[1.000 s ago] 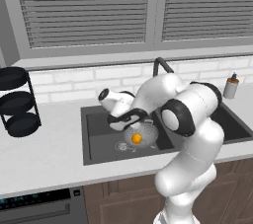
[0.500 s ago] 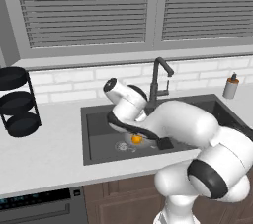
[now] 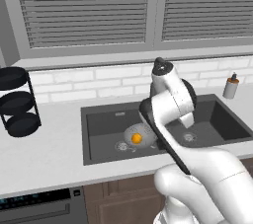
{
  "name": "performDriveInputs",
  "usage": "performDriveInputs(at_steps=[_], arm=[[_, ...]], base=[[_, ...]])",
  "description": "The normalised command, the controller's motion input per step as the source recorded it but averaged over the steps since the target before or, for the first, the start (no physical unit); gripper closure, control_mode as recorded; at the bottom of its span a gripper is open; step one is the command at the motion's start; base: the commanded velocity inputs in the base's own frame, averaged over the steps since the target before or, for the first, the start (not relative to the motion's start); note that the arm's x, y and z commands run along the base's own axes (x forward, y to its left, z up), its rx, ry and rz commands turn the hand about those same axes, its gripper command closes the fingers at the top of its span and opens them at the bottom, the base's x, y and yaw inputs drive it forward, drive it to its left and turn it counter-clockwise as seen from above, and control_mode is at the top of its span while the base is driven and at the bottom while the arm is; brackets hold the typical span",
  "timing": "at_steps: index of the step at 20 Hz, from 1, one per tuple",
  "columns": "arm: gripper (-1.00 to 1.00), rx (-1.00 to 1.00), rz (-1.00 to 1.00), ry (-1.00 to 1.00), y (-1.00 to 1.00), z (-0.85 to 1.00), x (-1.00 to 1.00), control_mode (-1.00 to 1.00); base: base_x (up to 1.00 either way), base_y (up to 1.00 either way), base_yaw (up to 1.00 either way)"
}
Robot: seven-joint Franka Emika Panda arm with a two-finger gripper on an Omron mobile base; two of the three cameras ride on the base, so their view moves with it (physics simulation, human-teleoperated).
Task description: Put the colander in the sink, put the tangerine, peach, orange in the colander, and turn on the sink faucet and pour water over the colander.
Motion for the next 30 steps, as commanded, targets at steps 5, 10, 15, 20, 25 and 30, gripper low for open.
performDriveInputs(at_steps=[5,10,15,20,25,30], arm=[[-1.00,0.07,-0.09,0.00,-0.99,0.45,-1.00,-1.00],[-1.00,0.04,-0.17,0.00,-1.00,0.00,-0.47,-1.00],[-1.00,0.00,-0.10,0.06,-1.00,-0.03,0.11,-1.00],[-1.00,0.00,-0.10,0.14,-1.00,-0.16,0.27,-1.00],[-1.00,0.02,-0.04,0.04,-1.00,-0.28,0.22,-1.00],[-1.00,0.05,0.00,0.03,-1.00,-0.33,0.18,-1.00]], base=[[0.00,0.00,0.00],[0.00,0.00,0.00],[0.00,0.00,0.00],[0.00,0.00,0.00],[0.00,0.00,0.00],[0.00,0.00,0.00]])
